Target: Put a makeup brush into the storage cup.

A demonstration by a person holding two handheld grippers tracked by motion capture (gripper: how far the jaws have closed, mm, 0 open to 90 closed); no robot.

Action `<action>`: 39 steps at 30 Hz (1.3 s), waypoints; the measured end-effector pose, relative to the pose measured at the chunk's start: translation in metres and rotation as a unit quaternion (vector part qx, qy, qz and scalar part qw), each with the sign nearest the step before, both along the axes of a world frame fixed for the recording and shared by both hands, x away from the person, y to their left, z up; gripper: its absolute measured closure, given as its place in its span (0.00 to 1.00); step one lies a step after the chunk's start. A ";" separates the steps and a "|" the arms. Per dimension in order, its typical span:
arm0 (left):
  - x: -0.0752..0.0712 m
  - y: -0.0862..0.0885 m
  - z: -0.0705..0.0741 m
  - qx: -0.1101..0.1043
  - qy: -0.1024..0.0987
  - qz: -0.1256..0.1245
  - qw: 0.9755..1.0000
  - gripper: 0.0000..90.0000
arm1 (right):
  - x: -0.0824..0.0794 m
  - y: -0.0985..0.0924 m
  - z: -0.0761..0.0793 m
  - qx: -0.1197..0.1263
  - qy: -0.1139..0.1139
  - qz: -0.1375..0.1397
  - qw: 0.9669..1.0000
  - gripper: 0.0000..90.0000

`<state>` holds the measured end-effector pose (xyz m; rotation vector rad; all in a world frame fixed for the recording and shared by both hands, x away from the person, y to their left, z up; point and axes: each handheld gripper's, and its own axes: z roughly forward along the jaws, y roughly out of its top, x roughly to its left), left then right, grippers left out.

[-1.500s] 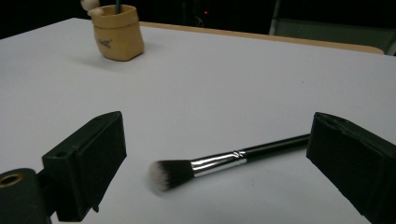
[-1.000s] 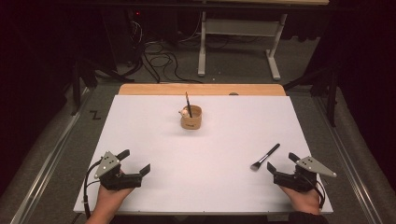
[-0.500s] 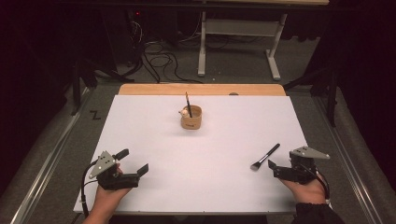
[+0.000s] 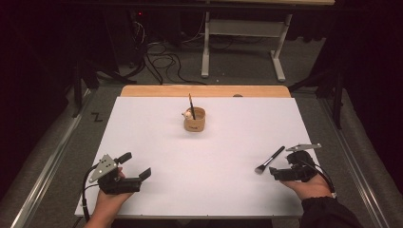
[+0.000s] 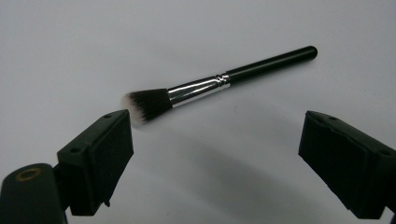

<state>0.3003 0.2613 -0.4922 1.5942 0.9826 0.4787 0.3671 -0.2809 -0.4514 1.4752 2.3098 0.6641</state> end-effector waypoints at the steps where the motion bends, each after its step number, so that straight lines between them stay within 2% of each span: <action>1: 0.000 0.000 0.000 0.001 0.000 -0.001 1.000 0.01 | 0.000 0.000 0.000 0.000 0.000 0.000 1.000 0.12; 7: -0.002 -0.001 0.000 0.004 -0.001 -0.006 1.000 0.01 | 0.004 -0.002 0.005 -0.002 0.023 -0.006 1.000 0.14; 8: -0.002 -0.001 0.000 0.004 0.000 -0.007 1.000 0.01 | 0.005 -0.002 0.007 -0.002 0.032 -0.008 0.999 0.15; 21: -0.002 -0.004 0.000 0.009 0.000 -0.012 1.000 0.01 | 0.015 0.002 0.012 -0.031 0.087 -0.006 0.996 0.17; 26: -0.003 -0.006 0.000 0.014 -0.005 -0.016 1.000 0.01 | 0.018 0.007 0.013 -0.039 0.094 -0.003 0.995 0.18; 30: -0.003 -0.005 0.000 0.013 -0.006 -0.017 1.000 0.01 | 0.025 0.012 0.010 -0.040 0.123 0.000 0.992 0.19; 37: -0.002 -0.005 -0.001 0.014 -0.001 -0.020 1.000 0.01 | 0.038 0.023 0.006 -0.048 0.148 0.001 0.988 0.22; 39: -0.002 -0.006 -0.002 0.016 -0.002 -0.024 1.000 0.01 | 0.047 0.028 0.005 -0.048 0.156 0.001 0.987 0.22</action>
